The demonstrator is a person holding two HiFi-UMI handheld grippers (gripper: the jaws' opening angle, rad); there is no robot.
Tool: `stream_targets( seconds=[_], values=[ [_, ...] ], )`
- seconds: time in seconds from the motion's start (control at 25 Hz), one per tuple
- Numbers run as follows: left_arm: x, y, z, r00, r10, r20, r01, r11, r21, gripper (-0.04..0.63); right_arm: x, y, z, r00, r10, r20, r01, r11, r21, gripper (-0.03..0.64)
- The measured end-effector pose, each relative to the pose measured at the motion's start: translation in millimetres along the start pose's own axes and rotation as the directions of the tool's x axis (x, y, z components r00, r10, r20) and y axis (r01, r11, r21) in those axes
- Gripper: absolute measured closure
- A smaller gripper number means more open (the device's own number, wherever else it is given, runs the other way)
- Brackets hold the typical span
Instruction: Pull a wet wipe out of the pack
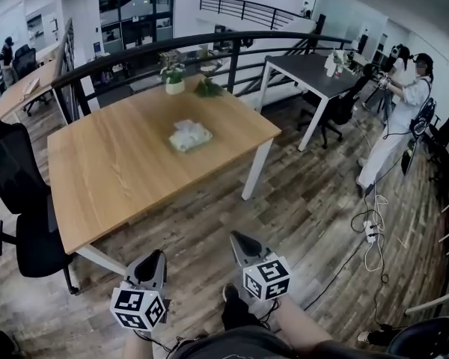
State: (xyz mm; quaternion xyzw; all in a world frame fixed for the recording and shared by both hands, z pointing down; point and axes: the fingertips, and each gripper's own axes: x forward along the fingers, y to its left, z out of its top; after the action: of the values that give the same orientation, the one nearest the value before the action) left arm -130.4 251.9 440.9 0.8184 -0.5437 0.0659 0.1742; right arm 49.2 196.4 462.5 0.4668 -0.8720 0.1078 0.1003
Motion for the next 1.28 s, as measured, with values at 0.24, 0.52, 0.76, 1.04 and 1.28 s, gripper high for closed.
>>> stream_targets(
  seconds=[0.24, 0.52, 0.76, 1.04, 1.28],
  values=[
    [48.8, 0.1, 14.9, 0.999, 0.039, -0.004, -0.039, 0.999, -0.013, 0.558, 35.4, -48.9, 17.9, 1.0, 0.031, 0.005, -0.031, 0.999, 0.016, 0.594],
    [107.9, -8.9, 30.6, 0.997, 0.076, -0.009, -0.076, 0.997, -0.014, 0.558, 69.4, -100.1, 22.9, 0.996, 0.088, -0.019, -0.087, 0.996, 0.023, 0.593],
    [152.3, -17.7, 37.3, 0.994, 0.104, -0.028, -0.104, 0.995, 0.006, 0.558, 90.9, -143.7, 33.0, 0.994, 0.112, 0.004, -0.112, 0.992, 0.05, 0.594],
    [181.8, -18.6, 43.4, 0.989, 0.146, -0.025, -0.147, 0.989, -0.027, 0.558, 120.0, -167.3, 30.6, 0.987, 0.16, -0.021, -0.159, 0.986, 0.049, 0.592],
    [196.9, -15.3, 47.5, 0.985, 0.163, -0.048, -0.165, 0.986, -0.034, 0.558, 134.9, -169.3, 28.0, 0.979, 0.202, -0.032, -0.199, 0.977, 0.072, 0.592]
  ],
)
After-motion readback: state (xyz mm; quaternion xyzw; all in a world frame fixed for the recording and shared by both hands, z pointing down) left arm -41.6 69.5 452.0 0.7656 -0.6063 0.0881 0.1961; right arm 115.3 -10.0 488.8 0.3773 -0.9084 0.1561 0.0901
